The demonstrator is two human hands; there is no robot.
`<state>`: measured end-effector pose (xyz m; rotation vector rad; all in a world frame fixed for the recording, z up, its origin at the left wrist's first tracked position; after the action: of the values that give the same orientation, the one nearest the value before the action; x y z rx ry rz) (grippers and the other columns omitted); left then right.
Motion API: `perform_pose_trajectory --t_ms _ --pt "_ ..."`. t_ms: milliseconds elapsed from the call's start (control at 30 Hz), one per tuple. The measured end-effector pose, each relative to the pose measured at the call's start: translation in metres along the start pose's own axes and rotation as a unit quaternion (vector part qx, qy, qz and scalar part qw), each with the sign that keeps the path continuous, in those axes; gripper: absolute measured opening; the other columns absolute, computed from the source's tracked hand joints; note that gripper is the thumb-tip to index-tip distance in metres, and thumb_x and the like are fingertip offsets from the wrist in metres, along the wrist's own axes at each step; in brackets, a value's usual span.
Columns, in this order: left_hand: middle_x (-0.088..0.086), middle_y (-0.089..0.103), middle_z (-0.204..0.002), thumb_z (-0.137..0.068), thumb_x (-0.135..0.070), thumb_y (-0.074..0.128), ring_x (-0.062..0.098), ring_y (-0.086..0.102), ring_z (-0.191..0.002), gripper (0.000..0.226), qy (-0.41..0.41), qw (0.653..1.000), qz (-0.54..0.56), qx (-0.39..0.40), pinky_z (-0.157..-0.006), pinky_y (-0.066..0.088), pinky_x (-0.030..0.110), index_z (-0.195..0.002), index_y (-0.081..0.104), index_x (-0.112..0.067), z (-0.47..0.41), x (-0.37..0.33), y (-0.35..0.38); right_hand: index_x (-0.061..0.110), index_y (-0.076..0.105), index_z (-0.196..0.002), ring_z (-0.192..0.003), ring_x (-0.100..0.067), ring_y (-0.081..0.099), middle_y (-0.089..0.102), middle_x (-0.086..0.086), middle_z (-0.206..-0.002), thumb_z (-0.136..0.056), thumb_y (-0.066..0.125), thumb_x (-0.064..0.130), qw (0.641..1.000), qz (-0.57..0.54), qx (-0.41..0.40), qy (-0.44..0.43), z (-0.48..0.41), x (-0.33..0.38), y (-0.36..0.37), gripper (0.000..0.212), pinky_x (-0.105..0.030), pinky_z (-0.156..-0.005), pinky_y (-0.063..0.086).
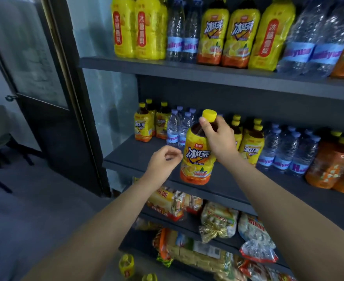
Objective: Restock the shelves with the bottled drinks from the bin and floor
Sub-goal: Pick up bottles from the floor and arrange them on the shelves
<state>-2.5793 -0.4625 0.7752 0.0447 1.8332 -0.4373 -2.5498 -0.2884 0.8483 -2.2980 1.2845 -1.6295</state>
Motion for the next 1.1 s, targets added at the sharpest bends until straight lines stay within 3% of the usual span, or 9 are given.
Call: perform_pose_trajectory --t_ms 200,333,533,733,1033,1100 --pt "-0.012 0.062 -0.094 -0.087 -0.021 0.064 0.000 0.057 -0.091 0.011 -0.048 0.999 -0.008 -0.017 -0.072 0.043 0.011 -0.097 0.061 -0.017 -0.027 0.056 -0.026 0.015 0.049 -0.086 -0.084 -0.025 0.058 0.061 -0.001 -0.079 -0.089 0.049 0.055 0.999 0.006 0.041 0.011 -0.021 -0.002 0.063 0.040 -0.036 -0.074 0.044" --pt "-0.008 0.063 -0.094 -0.087 -0.018 0.064 0.006 0.058 -0.093 0.011 -0.069 0.997 -0.011 -0.039 -0.075 0.044 0.011 -0.097 0.062 -0.014 -0.045 0.085 -0.043 0.013 0.056 -0.097 -0.088 -0.022 0.060 0.066 -0.003 -0.088 -0.089 0.048 0.056 0.998 -0.011 0.067 0.008 -0.044 -0.004 0.097 0.044 -0.036 -0.077 0.047" --pt "-0.014 0.061 -0.093 -0.086 -0.019 0.066 -0.007 0.055 -0.086 0.014 -0.102 0.992 -0.020 -0.065 -0.069 0.044 0.002 -0.098 0.062 -0.014 -0.069 0.119 -0.064 0.015 0.055 -0.102 -0.091 -0.026 0.061 0.067 -0.006 -0.091 -0.087 0.046 0.062 0.996 -0.025 0.080 0.014 -0.078 -0.022 0.146 0.050 -0.044 -0.083 0.050" --pt "-0.009 0.060 -0.089 -0.086 -0.015 0.065 -0.004 0.053 -0.081 0.012 -0.123 0.988 -0.004 -0.091 -0.064 0.041 -0.003 -0.096 0.061 -0.010 -0.100 0.143 -0.083 0.018 0.055 -0.102 -0.091 -0.024 0.062 0.067 -0.002 -0.093 -0.086 0.043 0.064 0.996 -0.019 0.086 0.030 -0.098 -0.028 0.187 0.050 -0.044 -0.083 0.051" --pt "-0.010 0.062 -0.088 -0.084 -0.017 0.066 0.001 0.058 -0.085 0.012 -0.116 0.993 0.027 -0.001 -0.065 0.044 0.002 -0.095 0.061 -0.012 -0.180 0.195 -0.101 0.014 0.056 -0.097 -0.091 -0.029 0.062 0.067 -0.006 -0.091 -0.085 0.049 0.062 0.997 0.014 0.024 0.066 -0.135 -0.039 0.241 0.050 -0.046 -0.082 0.050" --pt "-0.005 0.064 -0.093 -0.084 -0.018 0.067 0.006 0.060 -0.091 0.013 -0.113 0.993 0.026 0.024 -0.072 0.045 0.006 -0.095 0.061 -0.013 -0.198 0.210 -0.103 0.013 0.056 -0.095 -0.090 -0.028 0.063 0.067 -0.005 -0.088 -0.085 0.050 0.061 0.996 0.023 0.008 0.083 -0.142 -0.046 0.254 0.049 -0.045 -0.080 0.051"
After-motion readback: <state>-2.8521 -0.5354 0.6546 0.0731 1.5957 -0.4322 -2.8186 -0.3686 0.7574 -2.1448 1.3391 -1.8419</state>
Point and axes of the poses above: each hand's wrist, its own z-axis away from the middle knuckle, its own y-axis out of the palm, x = y × z, the point moved 10 cm from there along -z, towards the middle knuckle
